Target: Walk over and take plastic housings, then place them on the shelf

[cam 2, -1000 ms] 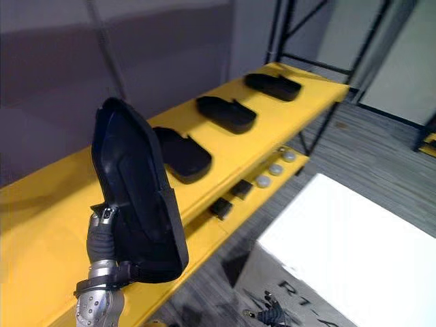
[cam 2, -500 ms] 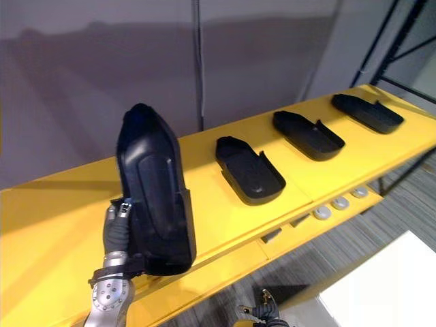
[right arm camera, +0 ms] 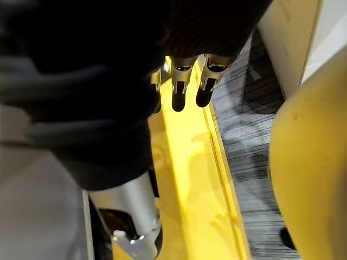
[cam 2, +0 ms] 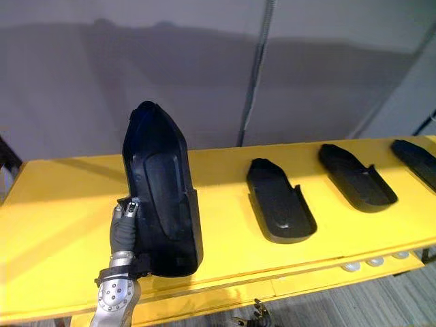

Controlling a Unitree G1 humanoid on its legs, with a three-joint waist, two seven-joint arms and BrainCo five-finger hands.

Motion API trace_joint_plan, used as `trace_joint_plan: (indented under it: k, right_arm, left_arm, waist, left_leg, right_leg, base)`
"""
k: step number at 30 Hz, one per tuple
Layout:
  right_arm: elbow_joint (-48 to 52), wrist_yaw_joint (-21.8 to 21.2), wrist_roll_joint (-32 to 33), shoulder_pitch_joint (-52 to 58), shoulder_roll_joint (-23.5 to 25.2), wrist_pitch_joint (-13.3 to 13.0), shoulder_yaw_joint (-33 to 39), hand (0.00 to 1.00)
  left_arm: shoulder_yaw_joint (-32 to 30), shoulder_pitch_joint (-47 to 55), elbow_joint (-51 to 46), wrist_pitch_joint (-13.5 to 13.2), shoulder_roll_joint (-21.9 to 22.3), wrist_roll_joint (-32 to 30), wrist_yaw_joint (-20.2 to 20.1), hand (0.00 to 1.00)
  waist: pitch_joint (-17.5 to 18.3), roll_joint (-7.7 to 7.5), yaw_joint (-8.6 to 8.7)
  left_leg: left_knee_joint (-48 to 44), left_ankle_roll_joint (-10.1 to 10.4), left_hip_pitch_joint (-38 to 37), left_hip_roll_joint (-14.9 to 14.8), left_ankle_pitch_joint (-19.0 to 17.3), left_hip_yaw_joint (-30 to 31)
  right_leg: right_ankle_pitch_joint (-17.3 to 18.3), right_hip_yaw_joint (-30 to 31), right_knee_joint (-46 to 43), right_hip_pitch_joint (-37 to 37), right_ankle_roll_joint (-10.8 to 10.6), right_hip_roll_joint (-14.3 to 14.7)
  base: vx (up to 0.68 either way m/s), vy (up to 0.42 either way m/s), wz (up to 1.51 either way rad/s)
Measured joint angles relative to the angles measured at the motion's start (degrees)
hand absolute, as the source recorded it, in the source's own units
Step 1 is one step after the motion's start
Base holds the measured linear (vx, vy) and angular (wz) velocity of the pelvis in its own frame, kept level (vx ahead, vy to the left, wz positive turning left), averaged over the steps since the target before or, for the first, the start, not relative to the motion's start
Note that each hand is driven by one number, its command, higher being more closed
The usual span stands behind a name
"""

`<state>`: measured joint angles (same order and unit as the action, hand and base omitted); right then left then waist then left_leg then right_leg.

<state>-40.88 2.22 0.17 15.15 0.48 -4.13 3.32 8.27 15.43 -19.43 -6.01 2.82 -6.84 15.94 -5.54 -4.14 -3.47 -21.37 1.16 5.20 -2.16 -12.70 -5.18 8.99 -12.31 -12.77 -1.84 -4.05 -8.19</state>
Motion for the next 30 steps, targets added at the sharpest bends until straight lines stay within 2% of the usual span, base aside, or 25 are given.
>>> trace_joint_plan:
  k: [1,2,3,4,5,6,7,8,9,10,11,15,16,17,18,20,21,22,23,24,26,30]
  right_arm:
    - [-0.05,0.06,0.00,0.01,0.00,0.01,-0.14,0.00]
    - [-0.04,0.33,-0.10,0.06,-0.51,0.07,-0.15,0.00]
    - [-0.01,0.45,-0.16,0.12,-0.78,0.08,-0.14,0.00]
    - [-0.01,0.81,-0.34,0.14,-1.69,0.06,-0.10,0.00]
    - [-0.32,1.07,-0.73,0.14,-2.81,0.06,-0.08,0.00]
    - [-0.58,1.11,-0.90,-0.10,-3.45,0.06,-0.04,0.00]
    - [-2.46,1.10,-0.95,-1.36,-3.72,0.10,-0.08,0.00]
    - [-4.67,1.05,-1.02,-2.49,-2.01,0.15,-0.13,0.00]
    - [-5.49,0.94,-1.02,-2.96,-1.42,0.15,-0.25,0.00]
    - [-7.07,0.88,-1.01,-3.92,-0.64,0.18,-0.24,0.00]
    - [-7.77,0.82,-1.04,-4.37,0.06,0.18,-0.37,0.00]
    - [-7.19,0.60,-1.81,-4.53,-0.28,0.47,-1.35,0.00]
    - [-6.48,0.61,-1.80,-4.40,-0.19,0.57,-1.28,0.00]
    - [-5.66,0.60,-1.84,-4.08,-0.28,0.59,-1.22,0.00]
    - [-3.91,0.31,-2.10,-3.80,0.01,0.61,-1.23,0.00]
    - [-2.59,0.30,-2.10,-2.85,0.02,0.58,-1.17,0.00]
    - [-2.57,0.34,-1.69,-2.59,-0.34,0.61,-1.17,0.00]
    - [-2.62,0.33,-1.44,-2.27,-0.37,0.61,-1.23,0.00]
    - [-2.27,0.10,-1.13,-2.26,-0.11,0.56,-1.53,0.00]
    - [-2.00,0.11,-0.94,-2.25,-0.24,0.53,-1.51,0.00]
    - [-2.62,0.25,-0.23,-1.84,-0.02,0.53,-1.24,0.00]
    - [-2.89,0.49,-0.21,-1.69,0.44,0.54,-1.01,0.00]
  left_arm:
    - [-0.64,-0.10,-0.32,0.07,0.02,0.01,0.19,1.00]
    - [-1.15,-0.08,-0.47,0.06,0.09,0.08,0.45,1.00]
    - [-1.25,-0.08,-0.47,0.06,0.11,0.11,0.46,1.00]
    - [-1.09,-0.10,-0.47,0.02,0.11,0.55,0.70,1.00]
    - [-0.43,-0.15,-0.47,-0.12,0.09,1.17,1.11,1.00]
    - [0.05,-0.24,-0.40,-0.34,0.07,1.22,1.42,1.00]
    - [0.20,-0.58,-0.22,-0.57,0.08,1.22,1.51,1.00]
    - [-0.07,-2.83,1.30,-0.59,-0.41,1.59,2.11,1.00]
    - [-0.05,-3.74,2.40,-0.58,-0.46,2.14,2.45,1.00]
    - [-0.08,-4.77,4.36,-0.52,-0.69,2.93,2.89,1.00]
    - [0.07,-5.25,5.51,-0.50,-1.05,3.19,2.88,1.00]
    - [0.25,-5.98,6.46,-0.50,-1.92,3.14,2.79,1.00]
    - [0.30,-5.74,6.41,-0.49,-1.69,3.14,2.79,1.00]
    - [0.49,-5.63,6.37,-0.49,-1.30,3.09,2.77,1.00]
    - [0.52,-5.93,6.29,-0.39,-1.13,2.98,2.68,1.00]
    - [1.17,-5.92,6.28,-0.33,-0.32,2.57,2.46,1.00]
    - [2.39,-5.91,6.08,-0.31,0.09,2.26,2.44,1.00]
    - [2.85,-5.90,5.76,-0.32,0.09,2.05,2.01,1.00]
    - [3.05,-5.81,5.56,-0.22,0.10,1.77,1.85,1.00]
    - [3.05,-5.65,5.41,-0.12,0.11,1.66,1.72,1.00]
    - [3.49,-5.61,4.88,0.03,0.10,0.95,0.41,1.00]
    - [3.42,-5.62,4.17,0.00,0.10,0.96,-0.10,1.00]
  waist:
    - [-0.20,-0.02,-0.20]
    - [-0.43,-0.15,-0.21]
    - [-0.46,-0.18,-0.17]
    - [-0.30,-0.03,-0.01]
    - [0.55,1.13,0.06]
    - [1.06,2.01,0.28]
    - [2.08,1.88,2.21]
    - [1.63,-0.60,3.64]
    - [1.56,-1.06,3.49]
    - [1.44,-1.10,3.31]
    - [1.35,-1.13,3.12]
    - [1.19,-1.49,2.39]
    - [0.62,-1.61,2.54]
    - [0.44,-1.30,2.49]
    - [-0.07,-1.28,2.89]
    - [-0.01,-1.53,3.30]
    - [0.03,-1.44,3.00]
    - [0.07,-1.52,2.41]
    - [0.07,-0.95,2.63]
    - [0.18,-0.66,2.79]
    - [0.36,-0.63,2.41]
    - [1.62,-0.45,2.63]
  left_leg:
    - [-5.65,-0.08,2.12,-3.67,-2.78,-5.37]
    - [-11.10,0.55,3.21,-8.89,-3.37,-9.17]
    - [-12.34,0.80,3.22,-10.61,-3.52,-9.92]
    - [-13.25,0.70,2.58,-14.56,-3.06,-10.30]
    - [-11.94,-0.65,2.62,-17.28,0.48,-9.36]
    - [-10.15,3.28,2.73,-16.79,0.90,-7.25]
    - [-5.30,6.30,2.55,-14.17,-1.59,-6.56]
    - [-1.99,5.16,3.07,-10.27,-0.08,-5.78]
    - [-1.18,4.81,3.23,-9.19,0.40,-5.49]
    - [-1.71,4.55,3.67,-8.23,0.54,-5.01]
    - [-2.55,4.48,3.75,-7.75,0.49,-5.11]
    - [-2.96,4.27,3.03,-7.80,0.38,-6.86]
    - [-2.16,2.50,1.54,-7.47,0.64,-8.76]
    - [-0.21,1.65,0.02,-7.01,0.40,-10.00]
    - [0.70,0.96,-0.56,-7.09,0.84,-10.18]
    - [1.34,0.47,-0.80,-6.10,0.94,-9.69]
    - [1.38,0.71,-0.44,-4.70,0.73,-9.67]
    - [1.30,1.01,-0.20,-4.12,0.56,-10.06]
    - [1.29,1.28,0.42,-3.96,0.75,-9.56]
    - [1.41,1.39,0.44,-3.99,0.84,-9.10]
    - [1.77,2.17,-0.69,-5.50,2.05,-9.11]
    - [2.99,2.81,-1.46,-6.81,2.38,-10.17]
  right_leg:
    - [-0.04,-1.37,-0.41,0.25,-0.06,-0.36]
    - [-0.04,-2.33,-1.45,0.21,-0.06,-1.24]
    - [-0.04,-2.53,-1.78,0.12,-0.07,-1.75]
    - [-0.14,-2.77,-2.09,-0.05,-0.54,-3.25]
    - [0.09,-2.92,-1.75,0.26,-1.77,-3.94]
    - [0.13,-2.76,-1.52,0.36,-3.48,-4.40]
    - [-0.37,-2.95,-0.22,0.66,-3.84,-5.72]
    - [-2.10,-2.71,2.08,0.59,-2.44,-7.84]
    - [-4.14,-2.76,3.33,0.30,-2.24,-8.35]
    - [-7.78,-2.68,4.62,-0.36,-3.44,-8.86]
    - [-9.67,-2.47,4.36,-0.55,-3.31,-9.35]
    - [-12.62,0.04,-0.28,2.22,-1.27,-9.52]
    - [-13.35,1.64,-2.03,3.00,-0.25,-9.92]
    - [-12.97,2.70,-3.28,3.82,-0.37,-9.93]
    - [-3.59,7.92,-12.48,6.11,-4.46,-5.58]
    - [2.43,9.12,-16.13,6.03,-2.95,-1.65]
    - [5.64,7.38,-14.90,5.55,-0.21,-0.91]
    - [6.98,7.38,-12.20,4.41,-0.77,-1.49]
    - [8.24,7.19,-9.51,3.57,-1.04,-1.34]
    - [8.05,7.00,-9.02,3.44,-0.78,-1.10]
    - [7.11,6.75,-6.71,1.49,0.00,0.61]
    - [4.92,7.21,-2.99,0.02,0.45,2.16]
  base:
    - [-0.02,0.137,0.39]
    - [-0.01,0.154,0.37]
    - [0.00,0.231,0.29]
    - [-0.03,0.324,0.20]
    - [-0.03,0.359,0.21]
    - [0.01,0.455,0.43]
    - [0.07,0.458,0.88]
    - [0.06,0.437,0.94]
    - [0.03,0.414,0.74]
    - [0.01,0.373,0.29]
    - [0.01,0.312,0.19]
    - [-0.04,0.194,-0.12]
    - [-0.13,0.186,-0.38]
    - [-0.14,0.088,-0.34]
    - [-0.14,0.006,-0.16]
    - [-0.09,-0.072,0.12]
    - [-0.07,-0.072,0.05]
    - [-0.08,-0.085,0.03]
    - [-0.05,-0.068,0.07]
    - [-0.01,-0.100,0.17]
    - [0.04,-0.088,0.01]
    - [0.11,-0.041,-0.16]
